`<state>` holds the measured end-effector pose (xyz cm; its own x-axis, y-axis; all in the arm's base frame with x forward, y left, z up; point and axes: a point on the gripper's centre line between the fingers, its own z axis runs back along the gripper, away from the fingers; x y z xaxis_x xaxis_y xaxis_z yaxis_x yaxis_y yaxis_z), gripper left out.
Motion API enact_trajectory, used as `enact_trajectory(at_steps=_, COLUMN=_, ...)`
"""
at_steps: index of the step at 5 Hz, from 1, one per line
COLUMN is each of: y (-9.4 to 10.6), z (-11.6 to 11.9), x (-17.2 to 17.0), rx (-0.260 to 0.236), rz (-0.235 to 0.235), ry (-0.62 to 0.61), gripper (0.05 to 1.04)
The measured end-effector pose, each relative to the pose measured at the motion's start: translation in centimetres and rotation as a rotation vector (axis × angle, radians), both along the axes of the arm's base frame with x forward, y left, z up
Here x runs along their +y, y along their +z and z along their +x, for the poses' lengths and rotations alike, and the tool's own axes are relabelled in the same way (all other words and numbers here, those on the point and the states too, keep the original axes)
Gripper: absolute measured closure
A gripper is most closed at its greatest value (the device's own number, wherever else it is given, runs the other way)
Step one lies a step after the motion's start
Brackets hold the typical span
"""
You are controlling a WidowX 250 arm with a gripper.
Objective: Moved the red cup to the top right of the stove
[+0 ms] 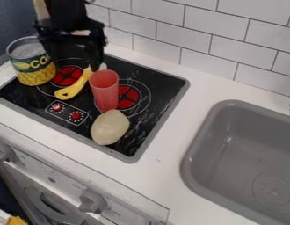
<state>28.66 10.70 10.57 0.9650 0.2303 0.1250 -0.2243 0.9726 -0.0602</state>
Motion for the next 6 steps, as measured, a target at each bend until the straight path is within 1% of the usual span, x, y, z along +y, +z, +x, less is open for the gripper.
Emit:
enact_trajectory(at_steps=1, y=-1.8, z=0.5, x=-1.5, rx=0.038, rz=0.017, ry=-0.053, gripper=0.083)
enact_trajectory(at_steps=2, y=-3.0, z=0.8, x=-2.2, rx=0.081, rz=0.055, ry=-0.08, gripper=0.125)
enact_trajectory(at_steps=3, y=-3.3, z=0.8, x=-2.4, rx=0.093, rz=0.07, ry=-0.105, gripper=0.396)
enact_trajectory(at_steps=4, y=-3.6, z=0.6, x=-2.5, rx=0.096, rz=0.064, ry=-0.104, gripper=0.734)
enact_trajectory(at_steps=5, y=-3.6, z=0.6, x=-2.6, rx=0.095, rz=0.06, ry=-0.102, gripper=0.941)
enact_trajectory(at_steps=6, y=-3.6, z=0.4, x=-2.3, rx=0.094, rz=0.052, ry=-0.102, gripper=1.004)
